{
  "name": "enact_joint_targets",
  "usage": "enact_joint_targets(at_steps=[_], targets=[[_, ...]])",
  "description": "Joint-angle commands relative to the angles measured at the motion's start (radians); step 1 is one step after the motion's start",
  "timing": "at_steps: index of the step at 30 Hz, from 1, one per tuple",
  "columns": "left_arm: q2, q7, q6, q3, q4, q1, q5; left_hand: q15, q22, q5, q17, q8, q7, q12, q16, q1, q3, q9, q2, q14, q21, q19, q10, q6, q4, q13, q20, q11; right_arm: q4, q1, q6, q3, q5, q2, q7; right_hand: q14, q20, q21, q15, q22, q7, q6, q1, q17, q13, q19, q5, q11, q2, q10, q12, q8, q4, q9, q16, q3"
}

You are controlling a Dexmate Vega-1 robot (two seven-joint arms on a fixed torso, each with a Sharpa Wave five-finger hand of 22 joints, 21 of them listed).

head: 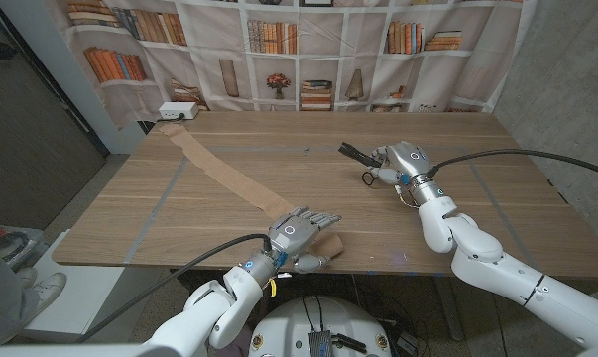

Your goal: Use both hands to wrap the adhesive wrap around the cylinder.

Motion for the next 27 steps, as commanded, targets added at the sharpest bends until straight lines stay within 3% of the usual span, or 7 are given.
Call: enact_joint_targets(at_steps=[1, 6, 17, 20, 24, 27], targets=[[-0.019, -0.047, 0.028, 0.009, 0.016, 0.009, 0.006, -0.128, 0.004, -0.001, 0.004, -0.004, 0.005, 0.007, 0.012, -0.002, 0.004, -0.001, -0.001, 0.028, -0.001, 0.005, 0.011, 0.001, 0.009, 0.006, 0.002, 0.0, 0.013, -0.001, 0.018, 0.006, 0.011, -0.003, -0.005, 0.002, -0.157, 0.01, -0.083, -0.002, -0.026, 0.038, 0.114, 0.003, 0.004, -0.004, 0.005, -0.03, 0.119, 0.037, 0.003, 0.001, 0.005, 0.002, 0.0, 0.006], [-0.028, 0.008, 0.037, 0.013, 0.018, 0.016, 0.027, -0.131, 0.004, -0.001, 0.006, -0.003, 0.007, 0.008, 0.014, -0.005, 0.003, -0.001, 0.0, 0.036, 0.001, 0.01, 0.015, 0.003, 0.011, 0.006, 0.001, -0.001, 0.016, 0.006, 0.022, 0.004, 0.009, -0.006, 0.004, 0.002, -0.156, 0.011, -0.083, -0.004, -0.026, 0.038, 0.114, 0.003, 0.004, -0.005, 0.005, -0.03, 0.119, 0.037, 0.003, 0.0, 0.006, 0.002, -0.001, 0.006], [-0.038, -0.012, 0.046, 0.02, 0.032, 0.005, 0.024, -0.135, 0.005, 0.001, 0.007, -0.002, 0.005, 0.011, 0.021, 0.01, 0.011, -0.001, 0.004, 0.061, 0.005, 0.021, 0.025, 0.007, 0.005, 0.008, -0.002, -0.002, 0.02, 0.013, 0.026, 0.004, 0.009, -0.005, 0.008, 0.002, -0.157, 0.013, -0.083, -0.008, -0.026, 0.038, 0.114, 0.005, 0.004, -0.006, 0.005, -0.03, 0.119, 0.036, 0.0, -0.001, 0.006, 0.003, -0.003, 0.007], [-0.042, -0.025, 0.05, 0.026, 0.035, -0.002, 0.028, -0.139, 0.007, 0.0, 0.008, -0.002, 0.005, 0.009, 0.014, 0.016, 0.013, -0.001, 0.003, 0.055, 0.025, 0.069, 0.024, 0.009, 0.003, 0.009, -0.015, -0.001, 0.021, 0.014, 0.03, 0.004, 0.01, -0.006, 0.008, 0.002, -0.157, 0.014, -0.083, -0.009, -0.026, 0.039, 0.114, 0.005, 0.005, -0.006, 0.005, -0.03, 0.118, 0.037, 0.0, -0.002, 0.005, 0.003, -0.003, 0.006], [-0.045, -0.022, 0.045, 0.033, 0.045, -0.011, 0.029, -0.14, 0.007, 0.0, 0.009, -0.003, 0.005, 0.008, 0.012, 0.017, 0.014, -0.001, 0.004, 0.054, 0.029, 0.079, 0.023, 0.009, 0.003, 0.01, -0.023, -0.001, 0.021, 0.014, 0.03, 0.005, 0.011, -0.004, 0.006, 0.003, -0.156, 0.015, -0.083, -0.011, -0.026, 0.039, 0.113, 0.006, 0.005, -0.006, 0.005, -0.03, 0.119, 0.037, -0.001, -0.002, 0.006, 0.004, -0.004, 0.006], [-0.041, -0.026, 0.037, 0.037, 0.046, -0.019, 0.031, -0.157, 0.009, 0.0, 0.01, -0.003, 0.006, 0.01, 0.028, 0.024, 0.018, -0.001, 0.005, 0.103, 0.037, 0.098, 0.032, 0.01, 0.001, 0.011, -0.038, -0.001, 0.02, 0.014, 0.029, 0.006, 0.011, -0.004, 0.006, 0.003, -0.156, 0.016, -0.083, -0.011, -0.026, 0.039, 0.112, 0.006, 0.005, -0.006, 0.005, -0.03, 0.118, 0.038, -0.001, -0.002, 0.006, 0.004, -0.004, 0.006]])
